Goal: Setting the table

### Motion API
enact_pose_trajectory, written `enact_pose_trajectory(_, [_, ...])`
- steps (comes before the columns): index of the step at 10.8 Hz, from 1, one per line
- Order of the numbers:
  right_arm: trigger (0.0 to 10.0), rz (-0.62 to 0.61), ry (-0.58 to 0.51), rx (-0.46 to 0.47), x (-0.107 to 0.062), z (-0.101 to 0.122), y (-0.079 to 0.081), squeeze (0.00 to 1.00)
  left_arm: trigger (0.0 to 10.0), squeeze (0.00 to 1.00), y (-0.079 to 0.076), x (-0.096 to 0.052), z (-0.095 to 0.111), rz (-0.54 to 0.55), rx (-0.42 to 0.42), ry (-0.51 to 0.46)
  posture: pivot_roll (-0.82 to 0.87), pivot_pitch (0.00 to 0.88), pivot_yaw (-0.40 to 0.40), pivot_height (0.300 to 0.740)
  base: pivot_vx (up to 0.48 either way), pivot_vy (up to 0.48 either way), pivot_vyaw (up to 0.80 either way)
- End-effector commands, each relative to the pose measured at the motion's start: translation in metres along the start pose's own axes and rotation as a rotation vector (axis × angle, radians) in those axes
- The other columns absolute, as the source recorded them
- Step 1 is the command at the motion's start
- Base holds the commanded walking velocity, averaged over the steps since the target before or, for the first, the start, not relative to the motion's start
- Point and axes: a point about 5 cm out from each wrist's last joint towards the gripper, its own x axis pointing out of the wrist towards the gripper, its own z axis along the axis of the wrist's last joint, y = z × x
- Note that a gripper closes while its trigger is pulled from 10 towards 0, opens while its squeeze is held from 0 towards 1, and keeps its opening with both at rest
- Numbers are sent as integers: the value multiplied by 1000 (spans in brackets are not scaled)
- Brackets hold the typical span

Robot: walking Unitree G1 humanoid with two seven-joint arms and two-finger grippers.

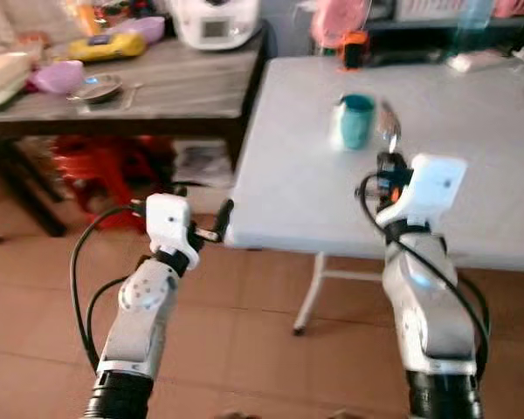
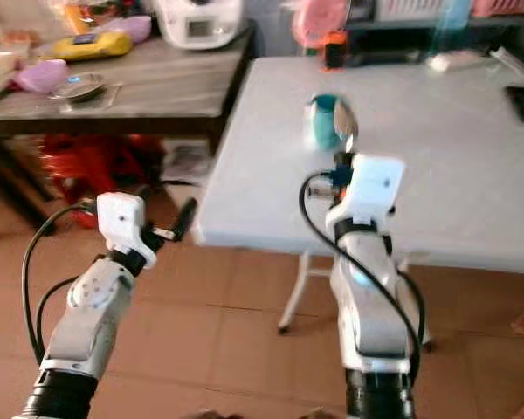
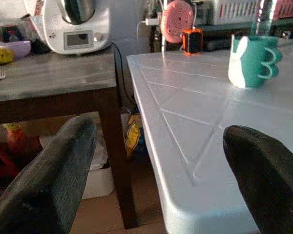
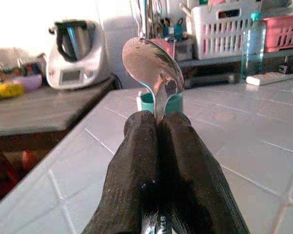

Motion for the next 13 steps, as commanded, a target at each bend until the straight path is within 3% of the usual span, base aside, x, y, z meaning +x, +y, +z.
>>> enact_pose_trajectory(1, [10000, -16, 13, 3, -1, -3, -4, 0, 10000, 0, -4, 1, -1, -15, 6, 8, -67, 92, 115, 740, 0, 424, 0])
enact_pose_trajectory(13, [10000, -22, 7, -7, 1, -7, -4, 0, 10000, 0, -10, 3, -3, -32, 12, 15, -64, 93, 122, 740, 0, 462, 0])
